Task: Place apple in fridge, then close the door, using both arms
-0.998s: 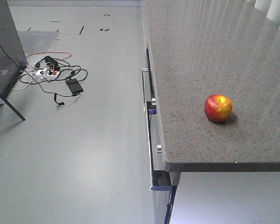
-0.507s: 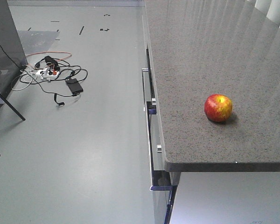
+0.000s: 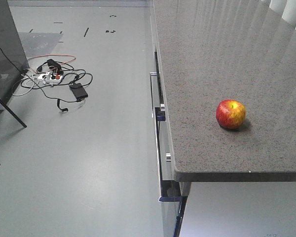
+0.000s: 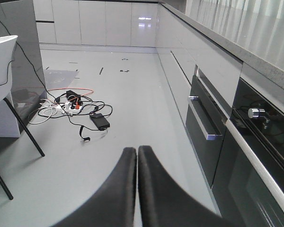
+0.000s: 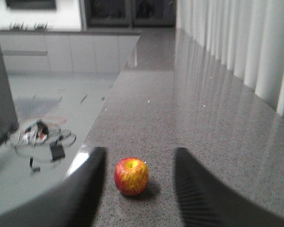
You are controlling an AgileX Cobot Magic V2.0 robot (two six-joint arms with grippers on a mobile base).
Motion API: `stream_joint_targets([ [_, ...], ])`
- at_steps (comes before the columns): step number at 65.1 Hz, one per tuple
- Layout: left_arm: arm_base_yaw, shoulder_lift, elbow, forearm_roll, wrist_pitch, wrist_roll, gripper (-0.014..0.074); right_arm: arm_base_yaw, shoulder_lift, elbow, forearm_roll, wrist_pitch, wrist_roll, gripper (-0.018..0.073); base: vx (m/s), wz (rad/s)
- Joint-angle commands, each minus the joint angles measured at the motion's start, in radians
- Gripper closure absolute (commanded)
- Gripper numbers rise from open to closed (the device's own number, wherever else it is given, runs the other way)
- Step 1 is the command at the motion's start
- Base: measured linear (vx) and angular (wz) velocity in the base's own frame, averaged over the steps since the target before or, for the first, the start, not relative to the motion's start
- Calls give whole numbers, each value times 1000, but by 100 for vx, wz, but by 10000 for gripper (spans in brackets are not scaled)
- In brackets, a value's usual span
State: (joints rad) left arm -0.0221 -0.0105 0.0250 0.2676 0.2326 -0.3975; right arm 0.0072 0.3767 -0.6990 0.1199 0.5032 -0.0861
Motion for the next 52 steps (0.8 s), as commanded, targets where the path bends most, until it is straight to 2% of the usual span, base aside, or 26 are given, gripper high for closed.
stream_joint_targets([
  [1,2,-15,-19,2,-75,-1,603,2,104,-103,92,-44,-147,-27,0,0],
  [8,2,-15,-19,2,-75,-1,603,2,180,-134,141,-130,-214,-166,0,0],
  [14,2,-15,-19,2,-75,-1,603,2,231,-137,166,-196,-234,-166,0,0],
  [28,2,-15,-19,2,-75,-1,603,2,451,-313,173,-83,-307,-154,0,0],
  [40,2,-15,-19,2,-75,-1,603,2,720,-540,222,73,-327,-143,0,0],
  [52,2,-15,-19,2,-75,-1,603,2,962,-672,269,127,-335,-137,0,0],
])
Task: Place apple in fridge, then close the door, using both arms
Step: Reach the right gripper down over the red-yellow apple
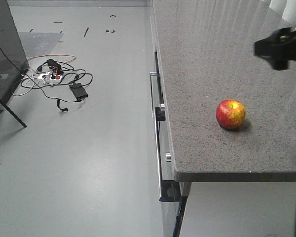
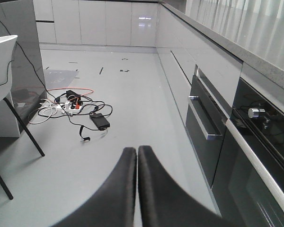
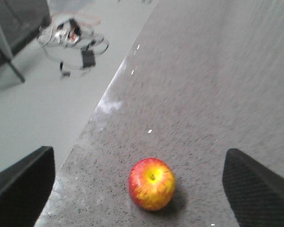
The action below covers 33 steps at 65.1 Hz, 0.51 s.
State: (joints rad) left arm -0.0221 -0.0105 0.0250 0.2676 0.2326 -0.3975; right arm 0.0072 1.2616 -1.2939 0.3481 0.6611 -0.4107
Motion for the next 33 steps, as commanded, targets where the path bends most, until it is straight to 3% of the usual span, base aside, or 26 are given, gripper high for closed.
stream_joint_targets([
  [1,2,-15,-19,2,-75,-1,603,2,103,-84,48,-30,-11,-137,0,0],
  [15,2,-15,-19,2,-75,-1,603,38,326,-181,64,-25,-10,-129,0,0],
  [33,2,-15,-19,2,-74,-1,603,51,477,-235,-70,-76,95,-120,0,0],
])
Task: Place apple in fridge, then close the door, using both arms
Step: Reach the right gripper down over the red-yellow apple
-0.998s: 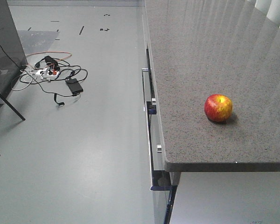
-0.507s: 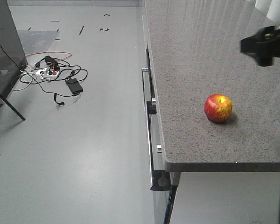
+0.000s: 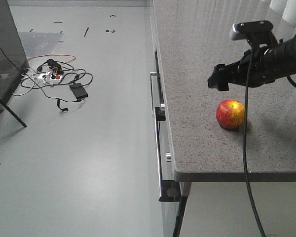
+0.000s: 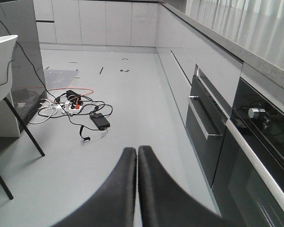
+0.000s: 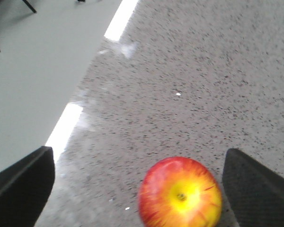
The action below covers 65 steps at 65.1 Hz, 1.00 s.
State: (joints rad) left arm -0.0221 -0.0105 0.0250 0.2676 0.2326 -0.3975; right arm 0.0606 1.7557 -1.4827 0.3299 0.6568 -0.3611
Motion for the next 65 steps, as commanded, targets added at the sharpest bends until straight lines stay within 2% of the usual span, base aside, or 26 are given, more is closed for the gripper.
stream_joint_targets([
  [1,2,-15,-19,2,-74,-1,603,-3,-12,-47,-60,-71,52,-119,0,0],
  [22,2,-15,-19,2,-74,-1,603,-3,55,-47,-162,-64,141,-105,0,0],
  [65,2,-15,-19,2,-74,-1,603,-3,170,-46,-184,0,187,-57,0,0],
])
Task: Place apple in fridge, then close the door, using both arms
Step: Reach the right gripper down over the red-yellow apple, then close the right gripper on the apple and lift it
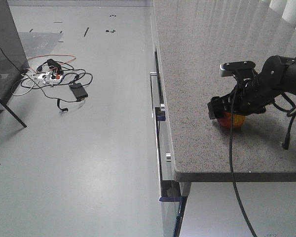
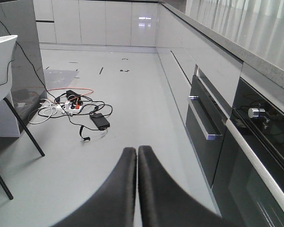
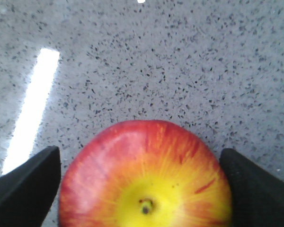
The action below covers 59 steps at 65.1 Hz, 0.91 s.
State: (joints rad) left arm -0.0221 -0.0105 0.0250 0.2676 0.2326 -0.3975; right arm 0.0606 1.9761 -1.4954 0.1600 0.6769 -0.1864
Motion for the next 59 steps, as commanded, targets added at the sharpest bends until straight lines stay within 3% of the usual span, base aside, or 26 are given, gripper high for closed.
stream_joint_targets([
  [1,2,-15,-19,2,-74,-1,603,-3,-50,-34,-17,-19,14,-51,0,0],
  [33,2,-15,-19,2,-74,-1,603,-3,-143,-35,-20,-9,22,320,0,0],
  [59,2,-15,-19,2,-74,-1,603,-3,-617,-34,22,19,5,356,0,0],
])
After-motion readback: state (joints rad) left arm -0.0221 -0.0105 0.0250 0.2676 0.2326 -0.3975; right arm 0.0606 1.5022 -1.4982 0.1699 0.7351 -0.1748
